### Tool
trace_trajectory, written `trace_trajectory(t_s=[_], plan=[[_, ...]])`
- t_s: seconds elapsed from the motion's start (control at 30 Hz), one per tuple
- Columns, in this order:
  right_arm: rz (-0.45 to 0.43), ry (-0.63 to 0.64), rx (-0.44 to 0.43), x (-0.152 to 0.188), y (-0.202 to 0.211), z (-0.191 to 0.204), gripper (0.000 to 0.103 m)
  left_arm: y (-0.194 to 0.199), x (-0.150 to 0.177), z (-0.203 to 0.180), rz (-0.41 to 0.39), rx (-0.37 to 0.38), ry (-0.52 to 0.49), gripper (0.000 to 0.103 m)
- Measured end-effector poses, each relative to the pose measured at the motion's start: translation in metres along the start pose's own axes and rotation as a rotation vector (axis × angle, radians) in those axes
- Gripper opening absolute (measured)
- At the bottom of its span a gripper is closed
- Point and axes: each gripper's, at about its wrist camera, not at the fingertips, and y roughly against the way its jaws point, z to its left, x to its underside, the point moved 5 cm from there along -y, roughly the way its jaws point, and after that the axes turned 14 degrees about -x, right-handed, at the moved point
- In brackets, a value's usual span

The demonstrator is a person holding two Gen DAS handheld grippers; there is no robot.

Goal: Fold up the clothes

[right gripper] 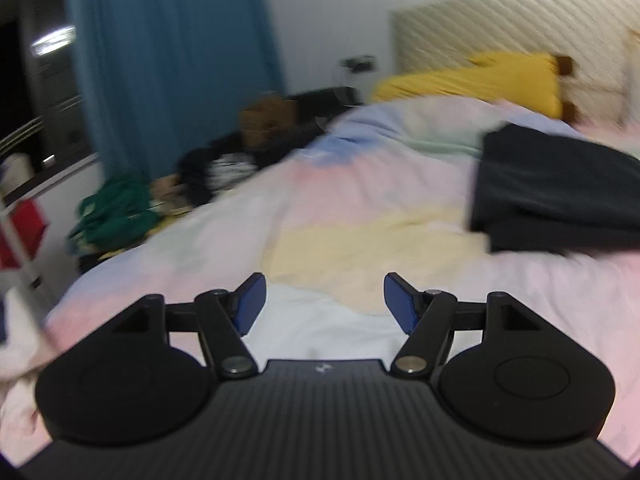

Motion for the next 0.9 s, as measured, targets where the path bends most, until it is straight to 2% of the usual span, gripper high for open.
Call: trace_trajectory(t_s=[0.2,0.33,0.5,0.7,0.9], plan=[[0.05,0.093,-0.194,0.013,0.004,0.061,0.067,-0.021,0.009,-0.109,-0.035,0.079,-0.099,0.103],[0.115,0.137,-0.28,0.027,-0.001,0.091,0.067,-0.04,0.023,-0.144,-0.012,0.129,-0.125,0.103],[0.2,0.155,-0.341,0.048,-0.01,0.12,0.067,-0.069,0.04,-0.15,0.131,0.191,-0.109,0.103],[0.271,0.21,-0.395,0.077,-0.014,0.152,0.067,-0.071,0.052,-0.147,0.119,0.253,-0.132,0.103],[0.321,0.249,-0.404,0.102,-0.019,0.17,0.067,-0.064,0.06,-0.148,0.137,0.343,-0.141,0.103]])
